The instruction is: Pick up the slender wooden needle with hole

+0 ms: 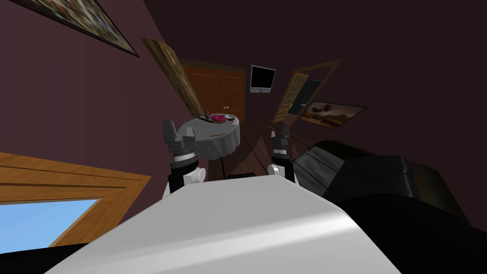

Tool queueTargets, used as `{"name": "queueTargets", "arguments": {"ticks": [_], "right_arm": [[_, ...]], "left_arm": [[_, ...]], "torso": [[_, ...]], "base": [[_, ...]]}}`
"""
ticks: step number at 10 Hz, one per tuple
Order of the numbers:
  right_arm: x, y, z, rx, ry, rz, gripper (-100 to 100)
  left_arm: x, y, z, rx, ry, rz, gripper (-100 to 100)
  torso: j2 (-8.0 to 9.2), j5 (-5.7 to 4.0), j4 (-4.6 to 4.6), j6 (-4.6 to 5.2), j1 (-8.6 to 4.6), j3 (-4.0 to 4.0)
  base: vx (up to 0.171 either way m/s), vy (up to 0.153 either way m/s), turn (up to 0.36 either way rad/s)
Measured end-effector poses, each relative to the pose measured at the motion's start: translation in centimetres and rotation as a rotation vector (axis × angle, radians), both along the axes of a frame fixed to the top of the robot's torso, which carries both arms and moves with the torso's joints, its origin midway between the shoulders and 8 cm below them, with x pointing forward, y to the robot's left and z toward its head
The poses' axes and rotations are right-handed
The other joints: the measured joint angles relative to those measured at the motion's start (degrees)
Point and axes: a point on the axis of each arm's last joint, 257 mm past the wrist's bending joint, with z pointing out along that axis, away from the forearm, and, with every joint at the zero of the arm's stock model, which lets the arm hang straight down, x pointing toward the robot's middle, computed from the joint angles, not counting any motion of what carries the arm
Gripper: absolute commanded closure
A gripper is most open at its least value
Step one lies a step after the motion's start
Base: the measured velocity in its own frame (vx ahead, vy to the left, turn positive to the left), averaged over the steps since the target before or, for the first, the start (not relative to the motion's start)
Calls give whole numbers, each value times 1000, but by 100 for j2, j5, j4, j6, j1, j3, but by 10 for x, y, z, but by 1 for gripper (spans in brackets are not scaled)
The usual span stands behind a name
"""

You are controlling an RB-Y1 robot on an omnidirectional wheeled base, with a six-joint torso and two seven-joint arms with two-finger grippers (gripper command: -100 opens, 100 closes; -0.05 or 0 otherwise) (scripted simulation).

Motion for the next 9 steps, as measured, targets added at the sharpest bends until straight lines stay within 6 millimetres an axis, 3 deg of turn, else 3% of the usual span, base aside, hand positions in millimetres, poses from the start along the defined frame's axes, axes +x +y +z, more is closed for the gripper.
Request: {"name": "queueTargets", "arguments": {"ticks": [3, 9], "right_arm": [[0, 0, 0, 0, 0, 0, 0], [0, 0, 0, 0, 0, 0, 0]], "left_arm": [[9, 2, -8, 38, 54, -29, -100], [30, 26, -28, 31, 197, -56, -100]], "torso": [[-8, -4, -2, 0, -17, -5], [-9, -6, -2, 0, -27, -6]], "base": [[25, -53, -38], [28, -75, -47]]}}
